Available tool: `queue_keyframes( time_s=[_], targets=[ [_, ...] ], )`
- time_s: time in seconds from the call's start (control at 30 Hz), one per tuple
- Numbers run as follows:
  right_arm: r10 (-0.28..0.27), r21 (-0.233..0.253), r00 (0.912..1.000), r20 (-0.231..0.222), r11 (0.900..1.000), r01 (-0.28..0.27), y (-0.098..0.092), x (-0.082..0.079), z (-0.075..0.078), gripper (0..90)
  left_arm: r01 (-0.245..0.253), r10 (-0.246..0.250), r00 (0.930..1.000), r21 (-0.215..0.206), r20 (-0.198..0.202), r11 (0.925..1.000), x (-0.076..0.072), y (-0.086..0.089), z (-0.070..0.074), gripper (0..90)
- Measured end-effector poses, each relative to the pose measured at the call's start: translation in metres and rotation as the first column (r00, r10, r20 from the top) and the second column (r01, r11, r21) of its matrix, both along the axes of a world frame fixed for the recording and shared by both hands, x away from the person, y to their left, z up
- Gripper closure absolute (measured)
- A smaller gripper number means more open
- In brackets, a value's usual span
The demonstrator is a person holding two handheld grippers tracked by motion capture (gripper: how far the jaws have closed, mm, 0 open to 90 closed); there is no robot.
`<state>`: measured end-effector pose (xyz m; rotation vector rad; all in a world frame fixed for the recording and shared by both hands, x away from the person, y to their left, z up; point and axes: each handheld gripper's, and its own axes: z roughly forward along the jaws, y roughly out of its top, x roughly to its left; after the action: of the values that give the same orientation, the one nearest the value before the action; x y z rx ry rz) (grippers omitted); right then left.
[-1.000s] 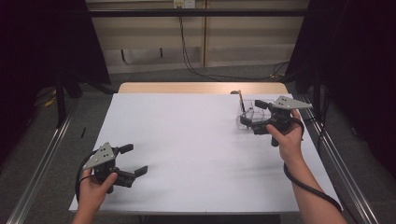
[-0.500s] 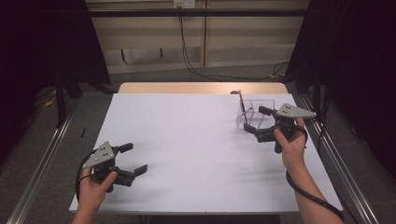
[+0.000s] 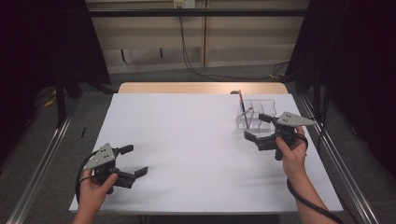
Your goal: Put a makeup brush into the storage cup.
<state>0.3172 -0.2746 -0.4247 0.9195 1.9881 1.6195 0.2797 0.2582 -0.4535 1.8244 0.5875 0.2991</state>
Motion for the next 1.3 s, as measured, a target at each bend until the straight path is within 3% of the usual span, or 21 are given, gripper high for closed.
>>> queue_keyframes(
  time_s=[0.57, 1.3],
  targets=[
    [0.019, -0.009, 0.9997, 0.012, 1.0, -0.019, -0.002, -0.012, 0.0, 1.4, 0.005, -0.005, 1.0, 0.008, -0.001, 1.0, 0.001, -0.002, -0.001, 0.0],
    [0.022, -0.011, 0.9996, -0.015, 1.0, -0.022, -0.015, -0.036, -0.011, 1.4, 0.021, -0.021, 0.9998, 0.016, 0.002, 0.9997, 0.005, -0.006, -0.001, 0.0]
  ],
)
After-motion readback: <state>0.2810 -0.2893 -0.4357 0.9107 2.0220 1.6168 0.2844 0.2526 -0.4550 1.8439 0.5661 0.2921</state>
